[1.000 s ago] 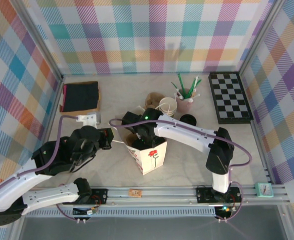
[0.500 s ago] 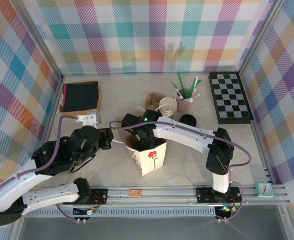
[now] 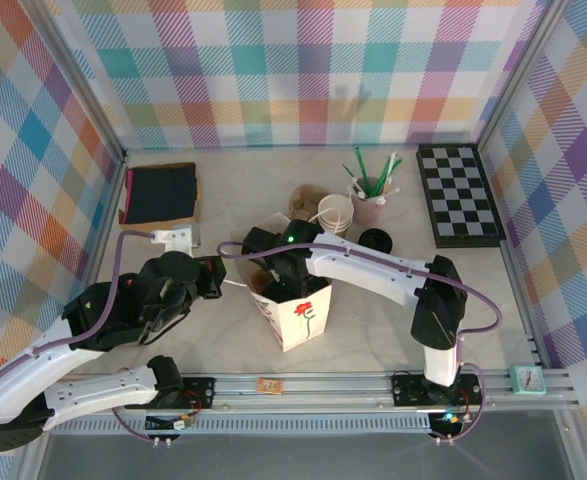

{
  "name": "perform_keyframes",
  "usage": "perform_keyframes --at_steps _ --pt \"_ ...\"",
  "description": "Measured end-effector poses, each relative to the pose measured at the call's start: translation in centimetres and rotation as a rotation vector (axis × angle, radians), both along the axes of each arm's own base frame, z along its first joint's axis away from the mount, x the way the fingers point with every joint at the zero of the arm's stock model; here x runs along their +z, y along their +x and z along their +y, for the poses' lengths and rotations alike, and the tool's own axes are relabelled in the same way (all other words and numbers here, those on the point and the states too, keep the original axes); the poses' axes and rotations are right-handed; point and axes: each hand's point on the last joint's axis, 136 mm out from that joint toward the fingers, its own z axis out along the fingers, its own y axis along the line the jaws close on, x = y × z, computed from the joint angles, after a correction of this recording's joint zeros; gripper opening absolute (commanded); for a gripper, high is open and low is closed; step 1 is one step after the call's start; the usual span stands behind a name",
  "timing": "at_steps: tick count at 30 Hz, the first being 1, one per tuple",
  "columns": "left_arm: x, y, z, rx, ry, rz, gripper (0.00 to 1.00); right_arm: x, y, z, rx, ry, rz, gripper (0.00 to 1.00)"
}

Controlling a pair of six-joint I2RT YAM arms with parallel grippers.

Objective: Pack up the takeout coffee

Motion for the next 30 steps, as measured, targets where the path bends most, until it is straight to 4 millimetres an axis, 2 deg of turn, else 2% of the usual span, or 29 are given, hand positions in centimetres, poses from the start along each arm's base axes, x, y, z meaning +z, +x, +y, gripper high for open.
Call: perform_keyframes --at_steps 12,30 --pt "0.2 -0.1 0.2 0.000 -0.008 -0.005 0.00 -0.5 0.0 0.6 0.001 0.025 0.004 0.36" --pt "0.4 -0.2 0.3 0.000 -0.017 -0.010 0.00 -2.7 0.1 0.7 -0.003 0.012 0.009 0.35"
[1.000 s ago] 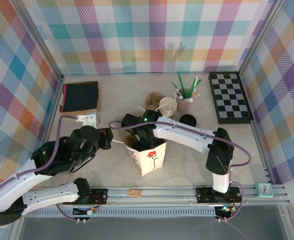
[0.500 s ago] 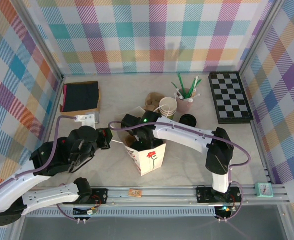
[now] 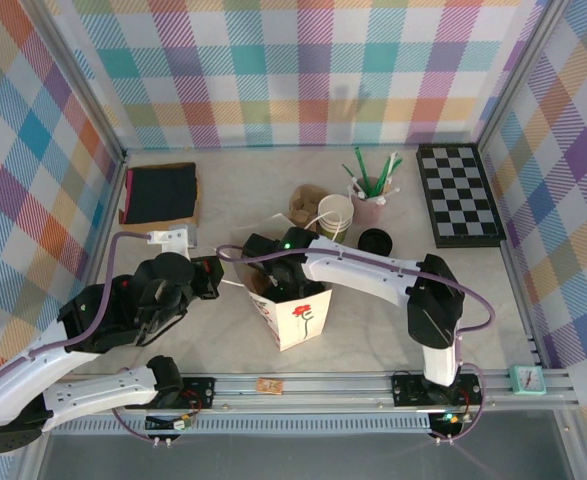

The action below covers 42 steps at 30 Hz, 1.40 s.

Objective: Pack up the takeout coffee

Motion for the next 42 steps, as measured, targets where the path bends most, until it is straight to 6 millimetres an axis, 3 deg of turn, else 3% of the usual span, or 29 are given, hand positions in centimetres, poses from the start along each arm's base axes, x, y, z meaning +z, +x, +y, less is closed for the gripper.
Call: perform_keyframes --at_steps 42 --pt "0.2 -0.1 0.2 -0.002 -0.008 -0.008 0.00 -0.9 1.1 0.3 -0.035 0.029 -0.032 0.36"
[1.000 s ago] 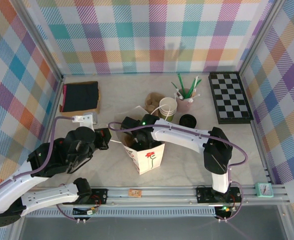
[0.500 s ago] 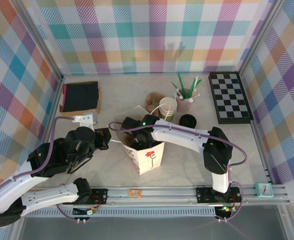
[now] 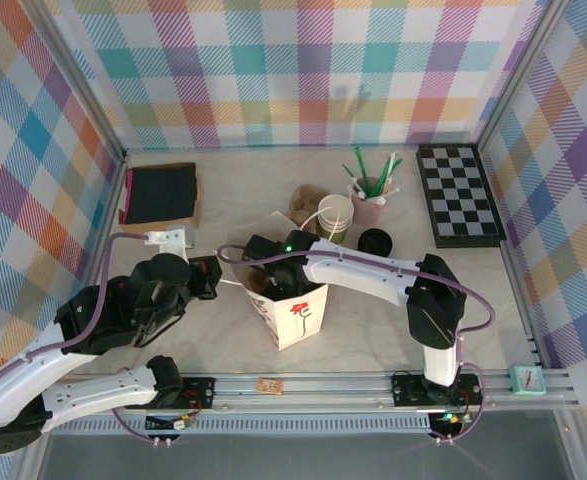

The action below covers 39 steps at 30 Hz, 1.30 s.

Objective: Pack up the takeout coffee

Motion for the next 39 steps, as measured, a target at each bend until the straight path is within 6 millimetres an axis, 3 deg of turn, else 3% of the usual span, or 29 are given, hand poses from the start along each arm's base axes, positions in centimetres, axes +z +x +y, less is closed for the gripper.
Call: perform_keyframes --at_steps 39 --pt "0.13 0.25 0.25 0.010 0.021 -0.019 0.00 -0.05 -0.74 -0.13 0.000 0.004 0.046 0.37"
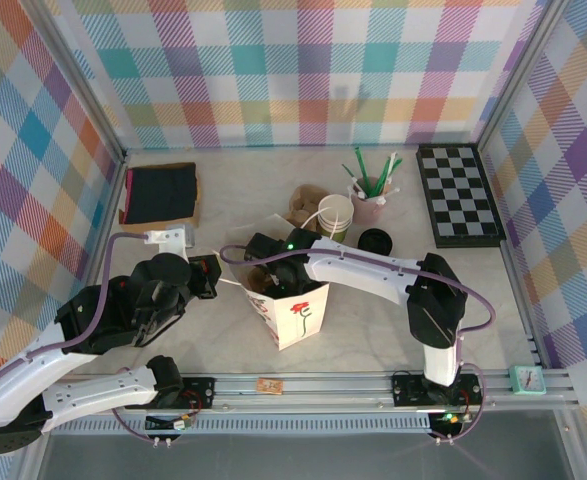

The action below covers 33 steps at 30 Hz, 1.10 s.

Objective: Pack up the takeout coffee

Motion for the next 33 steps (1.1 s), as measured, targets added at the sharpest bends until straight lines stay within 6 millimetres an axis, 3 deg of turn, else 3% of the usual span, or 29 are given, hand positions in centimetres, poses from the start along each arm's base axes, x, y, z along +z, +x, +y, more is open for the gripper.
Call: perform_keyframes --at_steps 33 --pt "0.0 0.1 0.0 0.002 0.005 -0.002 0.00 0.4 -1.2 -0.8 0.009 -0.032 0.031 0.37"
